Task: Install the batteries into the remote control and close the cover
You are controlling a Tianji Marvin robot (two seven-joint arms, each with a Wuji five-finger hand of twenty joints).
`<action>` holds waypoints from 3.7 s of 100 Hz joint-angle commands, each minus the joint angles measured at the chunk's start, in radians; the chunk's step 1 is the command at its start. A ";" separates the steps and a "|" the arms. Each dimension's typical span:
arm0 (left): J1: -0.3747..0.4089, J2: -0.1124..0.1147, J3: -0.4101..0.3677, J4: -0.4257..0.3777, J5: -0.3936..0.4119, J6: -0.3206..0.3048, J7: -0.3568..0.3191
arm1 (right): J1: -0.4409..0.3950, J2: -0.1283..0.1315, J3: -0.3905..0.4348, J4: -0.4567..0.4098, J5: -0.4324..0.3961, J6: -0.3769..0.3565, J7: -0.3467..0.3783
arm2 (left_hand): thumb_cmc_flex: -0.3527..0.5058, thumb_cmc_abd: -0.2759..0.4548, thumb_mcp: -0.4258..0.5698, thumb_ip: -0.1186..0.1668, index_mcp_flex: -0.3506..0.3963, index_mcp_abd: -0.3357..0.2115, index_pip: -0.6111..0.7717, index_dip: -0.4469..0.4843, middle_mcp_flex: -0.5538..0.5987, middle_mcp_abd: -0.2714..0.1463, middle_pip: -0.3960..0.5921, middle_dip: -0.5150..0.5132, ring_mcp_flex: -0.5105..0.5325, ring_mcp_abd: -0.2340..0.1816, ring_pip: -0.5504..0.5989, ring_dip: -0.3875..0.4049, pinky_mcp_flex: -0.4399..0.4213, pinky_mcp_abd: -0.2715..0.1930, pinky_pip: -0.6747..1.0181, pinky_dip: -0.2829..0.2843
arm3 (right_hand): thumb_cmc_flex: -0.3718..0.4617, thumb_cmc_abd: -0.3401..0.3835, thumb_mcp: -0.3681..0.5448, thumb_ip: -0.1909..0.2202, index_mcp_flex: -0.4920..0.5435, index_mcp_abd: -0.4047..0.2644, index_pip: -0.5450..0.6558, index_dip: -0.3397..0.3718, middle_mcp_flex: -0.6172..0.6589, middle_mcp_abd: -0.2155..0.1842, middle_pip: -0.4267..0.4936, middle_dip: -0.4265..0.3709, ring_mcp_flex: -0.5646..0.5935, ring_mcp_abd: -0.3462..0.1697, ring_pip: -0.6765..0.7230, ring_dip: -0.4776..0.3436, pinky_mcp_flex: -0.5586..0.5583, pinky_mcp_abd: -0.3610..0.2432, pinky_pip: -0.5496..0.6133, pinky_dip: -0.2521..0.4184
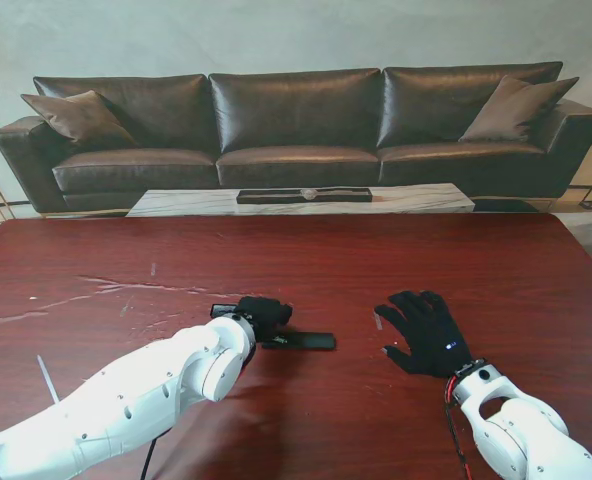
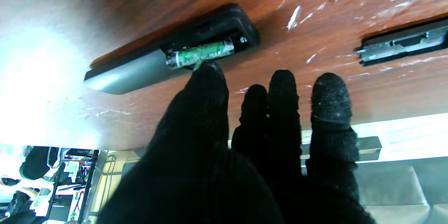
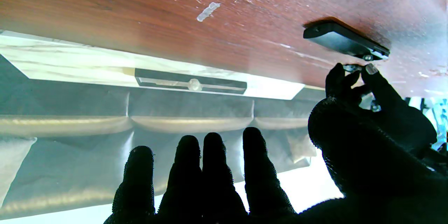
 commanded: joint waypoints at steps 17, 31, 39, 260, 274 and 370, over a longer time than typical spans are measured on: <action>0.009 0.018 -0.014 -0.052 0.006 -0.013 -0.049 | -0.006 -0.003 -0.003 -0.003 -0.002 0.004 -0.001 | 0.034 0.067 -0.017 0.020 0.028 0.032 -0.179 -0.039 -0.077 0.050 -0.093 -0.267 -0.095 0.064 -0.177 -0.147 -0.115 0.091 -0.125 -0.014 | 0.019 0.028 -0.016 0.021 -0.018 0.005 -0.001 0.004 -0.028 0.005 0.006 0.008 0.015 -0.001 -0.007 -0.011 -0.009 0.010 -0.011 0.000; -0.016 0.029 0.016 -0.060 0.007 -0.019 -0.101 | -0.008 -0.003 -0.001 -0.003 -0.001 0.005 -0.003 | -0.021 0.101 -0.047 0.020 0.023 0.047 -0.268 -0.072 -0.129 0.045 -0.147 -0.304 -0.154 0.071 -0.257 -0.195 -0.192 0.106 -0.198 -0.039 | 0.019 0.031 -0.020 0.021 -0.019 0.006 -0.001 0.003 -0.030 0.006 0.006 0.008 0.013 -0.001 -0.007 -0.011 -0.009 0.009 -0.012 -0.001; -0.029 0.027 0.033 -0.051 -0.007 -0.016 -0.113 | -0.008 -0.004 0.000 -0.003 0.000 0.005 -0.005 | -0.029 0.099 -0.056 0.020 0.022 0.051 -0.289 -0.090 -0.143 0.047 -0.164 -0.313 -0.170 0.067 -0.271 -0.200 -0.209 0.104 -0.210 -0.040 | 0.020 0.031 -0.022 0.021 -0.017 0.006 -0.001 0.003 -0.029 0.006 0.007 0.008 0.013 -0.001 -0.007 -0.011 -0.009 0.009 -0.012 -0.001; 0.028 0.018 -0.038 -0.027 -0.024 -0.019 -0.042 | 0.470 -0.049 -0.590 0.261 0.266 0.166 0.210 | 0.014 0.095 -0.055 0.005 0.074 0.051 -0.162 -0.015 -0.014 0.070 -0.069 -0.285 0.002 0.049 -0.125 -0.155 -0.059 0.042 -0.119 -0.121 | -0.104 -0.113 0.099 -0.003 0.066 0.014 0.062 0.023 0.090 0.010 0.049 0.032 0.108 0.025 0.056 -0.007 0.008 -0.005 0.084 0.060; 0.033 0.020 -0.044 -0.032 -0.025 -0.020 -0.047 | 0.493 -0.055 -0.630 0.287 0.288 0.181 0.215 | 0.011 0.099 -0.056 0.005 0.076 0.052 -0.166 -0.012 -0.012 0.069 -0.068 -0.285 0.002 0.051 -0.125 -0.154 -0.058 0.042 -0.118 -0.121 | -0.109 -0.122 0.108 -0.005 0.068 0.018 0.069 0.026 0.096 0.009 0.058 0.037 0.115 0.028 0.066 -0.005 0.019 -0.011 0.093 0.067; 0.120 0.063 -0.174 -0.121 0.076 -0.190 -0.054 | 0.644 -0.124 -0.869 0.533 0.380 0.207 0.063 | 0.053 0.126 -0.045 0.011 0.054 -0.033 -0.217 -0.013 -0.066 0.040 -0.122 -0.305 -0.090 0.038 -0.156 -0.149 -0.182 0.036 -0.119 -0.080 | -0.023 -0.234 0.312 -0.027 0.232 -0.109 0.376 0.150 0.367 -0.062 0.227 0.118 0.368 0.008 0.280 0.102 0.137 0.046 0.222 0.181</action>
